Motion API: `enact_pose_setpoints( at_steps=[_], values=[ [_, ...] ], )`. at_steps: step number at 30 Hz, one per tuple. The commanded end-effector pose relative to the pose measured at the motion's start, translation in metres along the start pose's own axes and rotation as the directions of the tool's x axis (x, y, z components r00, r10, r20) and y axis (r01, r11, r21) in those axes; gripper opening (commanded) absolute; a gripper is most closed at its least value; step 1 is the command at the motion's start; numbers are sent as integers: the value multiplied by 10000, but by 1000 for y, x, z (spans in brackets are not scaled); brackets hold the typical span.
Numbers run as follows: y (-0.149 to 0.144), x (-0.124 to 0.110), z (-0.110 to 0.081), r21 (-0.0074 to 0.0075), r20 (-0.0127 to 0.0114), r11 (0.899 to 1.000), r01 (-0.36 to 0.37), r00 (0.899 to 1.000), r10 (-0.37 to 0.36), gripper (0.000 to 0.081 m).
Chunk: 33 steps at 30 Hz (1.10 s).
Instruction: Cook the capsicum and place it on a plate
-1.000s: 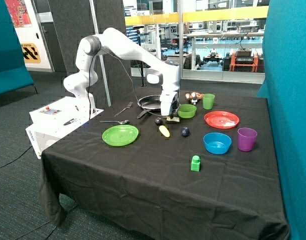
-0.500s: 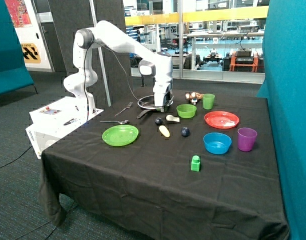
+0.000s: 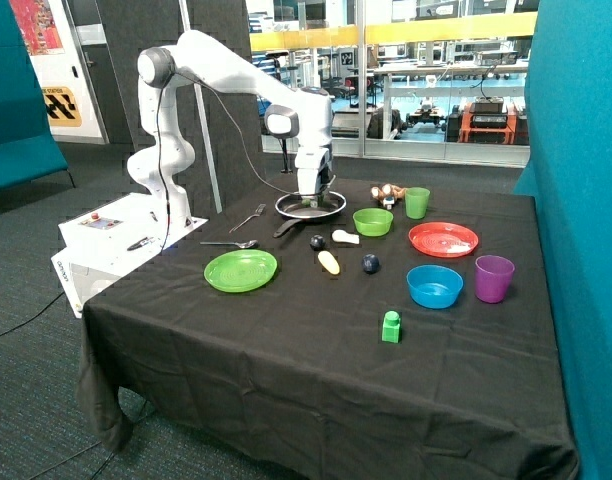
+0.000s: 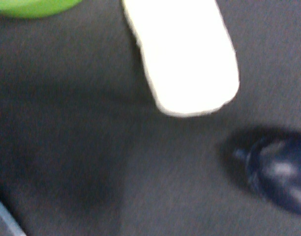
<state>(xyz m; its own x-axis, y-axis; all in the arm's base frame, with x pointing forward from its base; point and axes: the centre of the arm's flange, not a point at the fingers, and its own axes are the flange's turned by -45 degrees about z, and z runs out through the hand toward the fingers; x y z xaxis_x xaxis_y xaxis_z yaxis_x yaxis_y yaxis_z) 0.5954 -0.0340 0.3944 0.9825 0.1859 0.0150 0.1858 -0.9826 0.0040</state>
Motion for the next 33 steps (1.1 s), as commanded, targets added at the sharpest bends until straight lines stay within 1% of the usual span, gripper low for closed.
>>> enact_pose_setpoints(
  at_steps=[1,10,17,23,26,33],
  values=[
    [-26,-39,-11,44,149,9996,271,9995,-272,0],
    [-45,-60,-11,45,149,9994,337,9993,-337,0],
    [-69,-75,-9,49,148,9983,583,9982,-584,0],
    [-95,-81,-7,53,146,9964,850,9963,-851,0],
    [-103,-82,-6,54,146,9957,921,9956,-922,0],
    [-135,-84,-6,58,145,9928,1196,9927,-1197,0]
  ],
)
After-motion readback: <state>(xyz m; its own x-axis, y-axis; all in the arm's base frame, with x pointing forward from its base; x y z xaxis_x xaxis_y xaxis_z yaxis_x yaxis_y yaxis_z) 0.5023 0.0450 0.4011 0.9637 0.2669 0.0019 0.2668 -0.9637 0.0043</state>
